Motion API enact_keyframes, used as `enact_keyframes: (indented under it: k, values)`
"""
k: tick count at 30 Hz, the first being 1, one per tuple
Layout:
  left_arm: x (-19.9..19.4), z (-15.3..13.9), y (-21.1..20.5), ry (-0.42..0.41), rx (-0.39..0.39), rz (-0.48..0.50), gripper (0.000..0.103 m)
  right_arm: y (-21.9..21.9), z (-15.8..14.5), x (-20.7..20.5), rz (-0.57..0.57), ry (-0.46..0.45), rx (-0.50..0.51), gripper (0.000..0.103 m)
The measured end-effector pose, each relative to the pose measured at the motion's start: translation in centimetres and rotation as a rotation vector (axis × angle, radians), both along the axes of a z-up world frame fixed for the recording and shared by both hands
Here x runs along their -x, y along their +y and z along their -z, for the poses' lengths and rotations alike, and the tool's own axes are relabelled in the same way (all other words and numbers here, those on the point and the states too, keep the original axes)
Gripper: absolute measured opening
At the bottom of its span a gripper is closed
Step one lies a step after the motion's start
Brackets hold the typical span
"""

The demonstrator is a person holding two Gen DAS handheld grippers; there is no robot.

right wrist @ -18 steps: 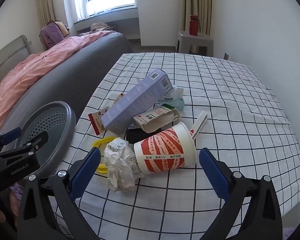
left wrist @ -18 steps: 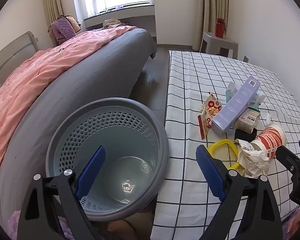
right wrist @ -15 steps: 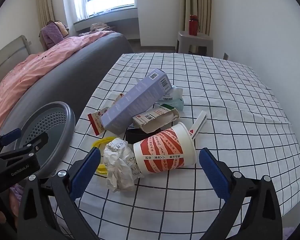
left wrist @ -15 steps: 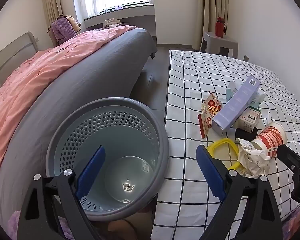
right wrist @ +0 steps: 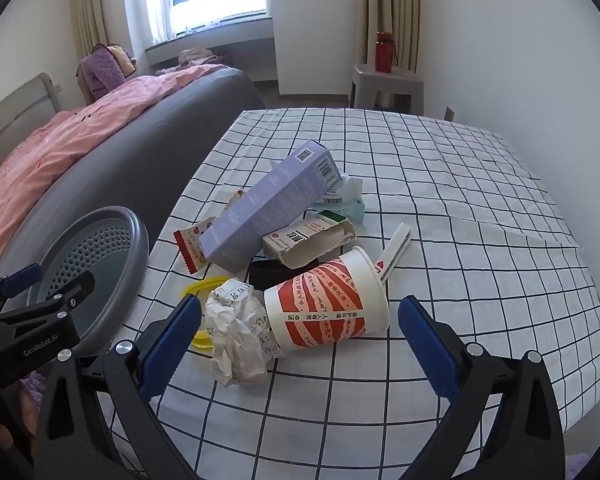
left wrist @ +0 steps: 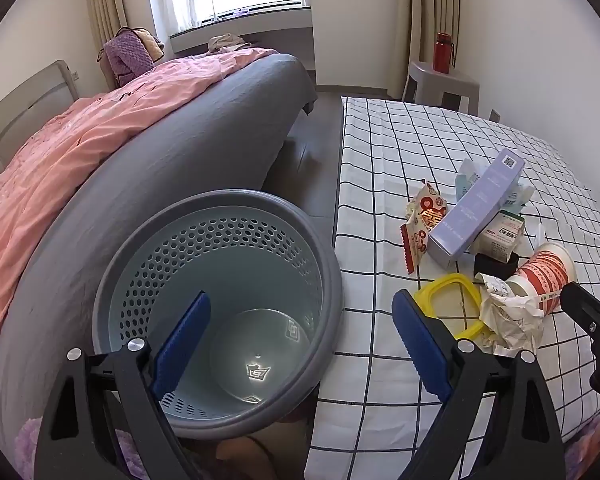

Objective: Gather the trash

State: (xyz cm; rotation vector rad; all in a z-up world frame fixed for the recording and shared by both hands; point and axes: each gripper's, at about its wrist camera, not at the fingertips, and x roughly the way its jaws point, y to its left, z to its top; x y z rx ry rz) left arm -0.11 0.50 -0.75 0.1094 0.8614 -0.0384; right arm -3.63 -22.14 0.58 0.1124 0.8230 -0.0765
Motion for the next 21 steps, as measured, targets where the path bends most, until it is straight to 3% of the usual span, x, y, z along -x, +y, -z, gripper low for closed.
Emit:
enact_keyframes:
  k: [21]
  values:
    - [-0.04, -0.05, 0.03, -0.002, -0.006, 0.0, 0.088, -0.06, 0.0, -0.03, 0.002, -0.002, 0.001, 0.097]
